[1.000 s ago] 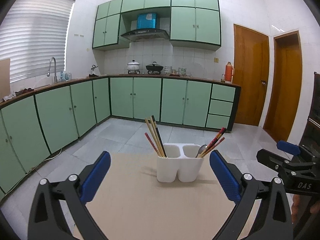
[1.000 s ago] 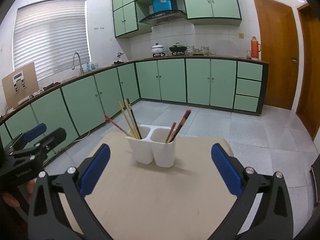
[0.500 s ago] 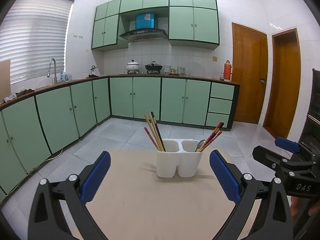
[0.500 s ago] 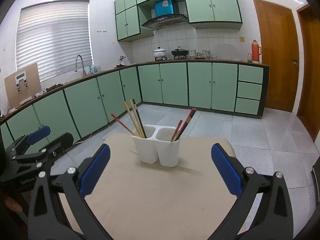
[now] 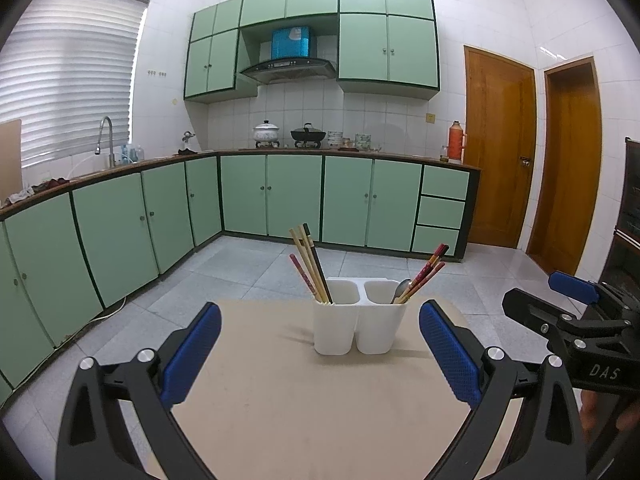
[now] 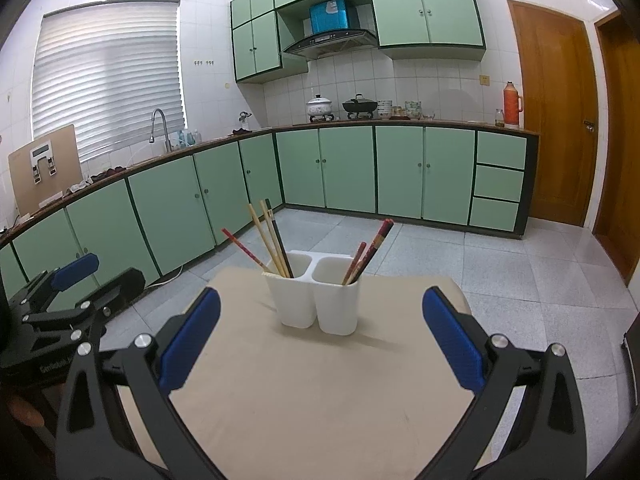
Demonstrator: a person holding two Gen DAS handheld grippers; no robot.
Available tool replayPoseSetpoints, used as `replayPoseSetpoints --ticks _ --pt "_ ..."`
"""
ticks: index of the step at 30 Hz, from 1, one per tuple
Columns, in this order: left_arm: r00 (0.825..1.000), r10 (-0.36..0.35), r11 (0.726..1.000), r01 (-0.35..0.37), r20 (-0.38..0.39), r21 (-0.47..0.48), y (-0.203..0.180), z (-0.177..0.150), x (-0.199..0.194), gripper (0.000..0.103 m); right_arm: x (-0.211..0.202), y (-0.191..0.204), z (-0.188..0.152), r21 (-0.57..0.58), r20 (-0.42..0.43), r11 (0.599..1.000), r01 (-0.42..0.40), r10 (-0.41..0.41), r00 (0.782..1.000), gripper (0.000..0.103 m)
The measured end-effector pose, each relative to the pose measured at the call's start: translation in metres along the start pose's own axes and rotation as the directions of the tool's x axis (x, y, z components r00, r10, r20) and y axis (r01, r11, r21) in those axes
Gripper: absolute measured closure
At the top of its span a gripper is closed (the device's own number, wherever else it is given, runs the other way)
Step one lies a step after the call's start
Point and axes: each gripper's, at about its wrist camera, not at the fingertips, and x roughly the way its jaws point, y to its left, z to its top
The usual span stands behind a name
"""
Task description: Organize utensils
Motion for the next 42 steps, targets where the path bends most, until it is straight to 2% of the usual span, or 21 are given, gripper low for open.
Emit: replayPoseSetpoints --ticks 42 --pt "1.000 0.002 1.000 -0.002 -0.003 -0.004 0.0060 -0.0022 -0.0001 0.006 0.0024 0.0021 -0.0027 -0.004 -0.003 1.000 0.001 -0.001 1.000 0.005"
